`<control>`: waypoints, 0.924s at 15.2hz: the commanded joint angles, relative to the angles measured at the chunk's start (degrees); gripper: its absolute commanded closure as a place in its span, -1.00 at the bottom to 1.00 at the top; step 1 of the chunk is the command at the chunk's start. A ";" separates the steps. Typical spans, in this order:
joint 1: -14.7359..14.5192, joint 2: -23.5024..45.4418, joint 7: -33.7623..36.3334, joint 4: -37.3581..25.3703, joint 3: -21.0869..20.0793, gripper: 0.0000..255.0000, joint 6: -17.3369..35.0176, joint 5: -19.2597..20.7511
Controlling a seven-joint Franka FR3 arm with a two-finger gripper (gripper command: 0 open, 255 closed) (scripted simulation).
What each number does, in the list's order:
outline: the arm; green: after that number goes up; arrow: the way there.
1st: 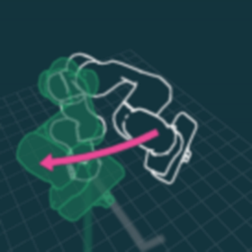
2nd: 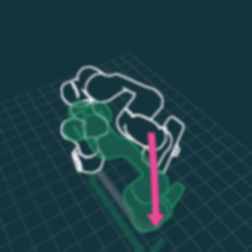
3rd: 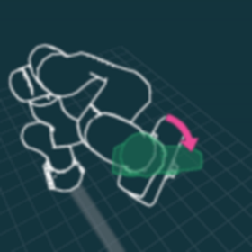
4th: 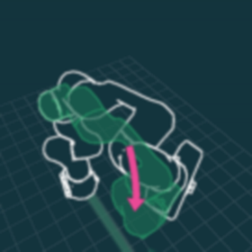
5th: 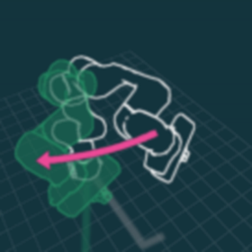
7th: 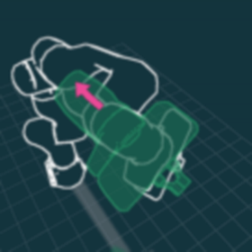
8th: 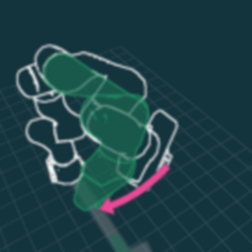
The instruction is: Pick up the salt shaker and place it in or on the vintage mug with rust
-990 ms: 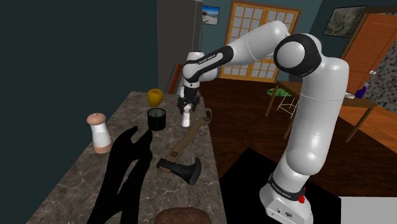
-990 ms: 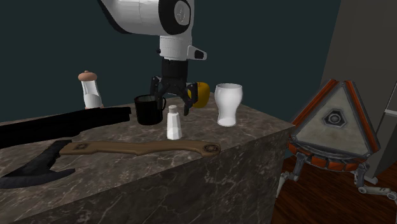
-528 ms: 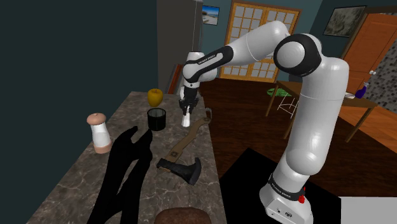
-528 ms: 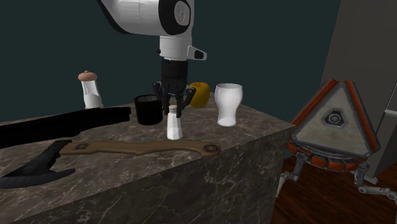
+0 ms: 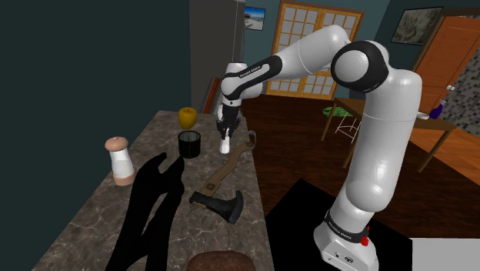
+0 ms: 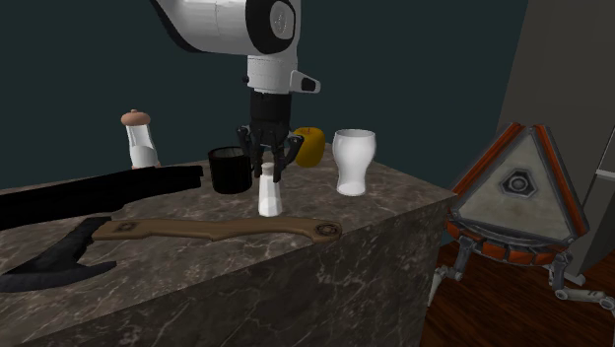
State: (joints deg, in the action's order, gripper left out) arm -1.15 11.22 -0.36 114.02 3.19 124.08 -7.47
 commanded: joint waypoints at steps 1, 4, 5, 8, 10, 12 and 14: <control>-0.01 -0.33 0.10 -0.30 0.01 1.00 -0.68 0.07; -0.02 -1.34 0.39 -1.38 0.06 1.00 -2.76 0.30; -0.02 -1.66 0.48 -1.76 0.08 1.00 -3.46 0.37; -0.02 -2.56 0.75 -2.98 0.12 1.00 -5.56 0.57; -0.01 -3.10 0.93 -3.86 0.14 1.00 -6.97 0.69; -0.01 -3.60 1.10 -4.80 0.16 1.00 -8.40 0.80; 0.00 -4.05 1.27 -5.78 0.18 1.00 -9.83 0.91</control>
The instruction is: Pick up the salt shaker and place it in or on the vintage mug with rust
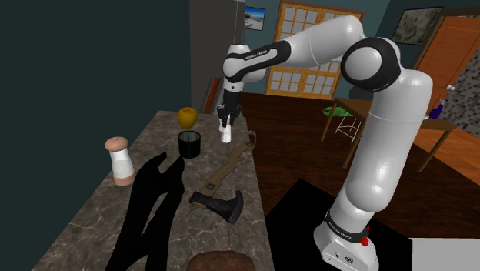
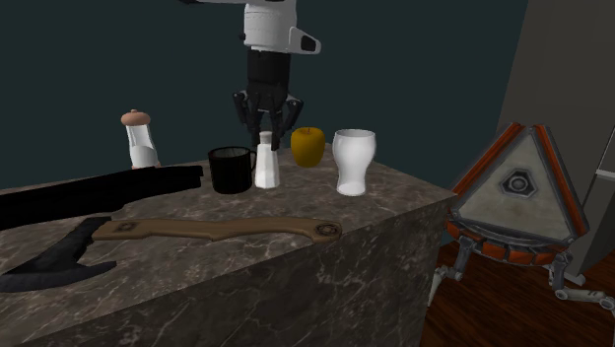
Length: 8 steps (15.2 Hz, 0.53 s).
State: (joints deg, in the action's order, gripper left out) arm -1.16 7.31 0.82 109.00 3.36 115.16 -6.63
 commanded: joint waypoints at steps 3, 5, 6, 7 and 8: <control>0.02 -0.74 0.33 -2.33 0.04 1.00 -3.06 0.20; 0.03 -1.08 0.48 -3.45 0.05 1.00 -4.52 0.28; 0.04 -1.23 0.56 -4.03 0.06 1.00 -5.25 0.32; 0.04 -1.37 0.64 -4.63 0.07 1.00 -5.98 0.36; 0.05 -1.50 0.71 -5.24 0.07 1.00 -6.71 0.39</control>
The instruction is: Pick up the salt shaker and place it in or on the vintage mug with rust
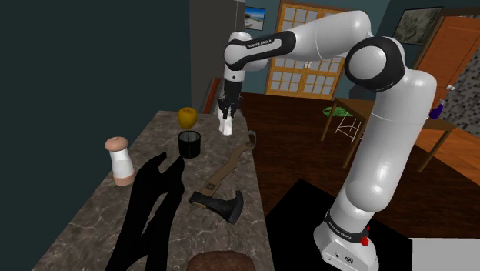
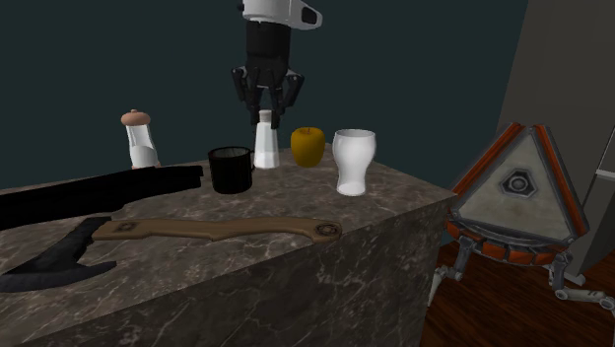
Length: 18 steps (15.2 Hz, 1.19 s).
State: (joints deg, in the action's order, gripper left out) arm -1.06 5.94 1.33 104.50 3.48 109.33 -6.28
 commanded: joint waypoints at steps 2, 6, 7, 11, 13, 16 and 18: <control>-0.05 -0.36 0.36 -2.00 -0.03 1.00 -2.36 0.11; -0.02 -0.66 0.64 -4.70 -0.01 1.00 -5.35 0.22; -0.01 -0.70 0.71 -5.41 0.00 1.00 -6.10 0.24; 0.02 -0.77 0.95 -8.08 0.02 1.00 -8.82 0.30; -0.99 2.28 2.99 -12.85 -0.84 1.00 -10.35 0.24; -2.53 7.39 6.00 -20.99 -1.99 1.00 -13.10 0.28; -3.58 11.29 7.97 -27.32 -2.66 1.00 -15.35 0.38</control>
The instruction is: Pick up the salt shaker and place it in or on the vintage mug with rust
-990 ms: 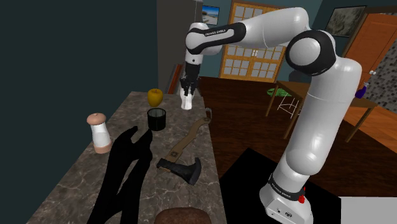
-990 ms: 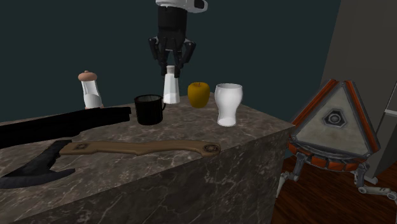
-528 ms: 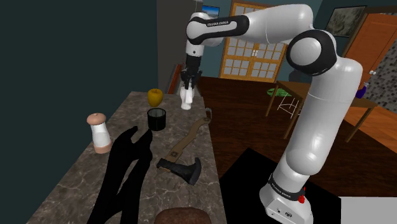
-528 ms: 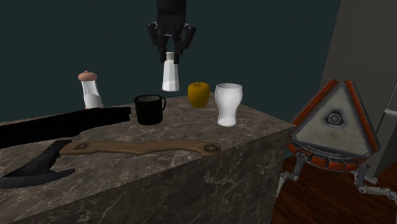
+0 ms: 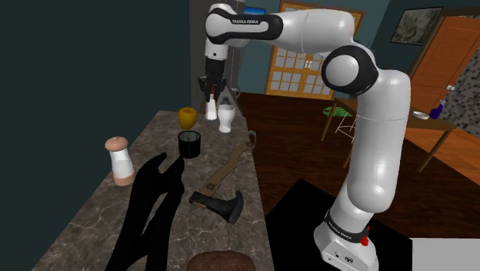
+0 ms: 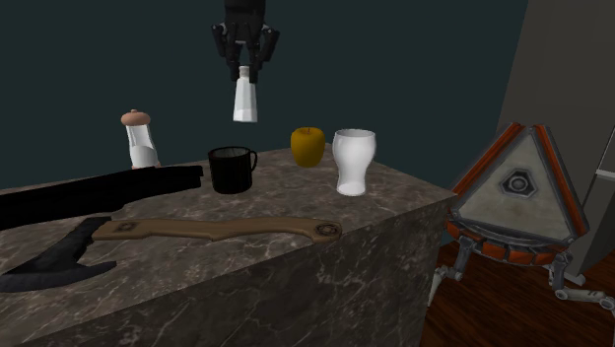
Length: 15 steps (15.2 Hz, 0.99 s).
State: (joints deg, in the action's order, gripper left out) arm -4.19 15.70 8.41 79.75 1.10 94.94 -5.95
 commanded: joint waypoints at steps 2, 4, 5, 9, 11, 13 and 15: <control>-1.54 6.00 2.83 -9.98 -0.87 1.00 -3.71 0.22; -2.66 11.41 4.77 -19.10 -1.38 1.00 -7.25 0.43; -3.23 14.73 5.75 -24.80 -1.61 1.00 -9.55 0.54; -4.28 20.53 7.24 -33.46 -1.91 1.00 -12.27 0.73; -4.30 18.96 7.01 -29.22 -1.87 1.00 -9.61 0.72; -4.32 17.79 6.80 -25.70 -1.84 1.00 -7.27 0.70; -4.34 16.90 6.61 -22.66 -1.82 1.00 -5.13 0.69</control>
State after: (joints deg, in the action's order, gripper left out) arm -8.62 32.75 15.22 56.03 -0.74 88.86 -5.24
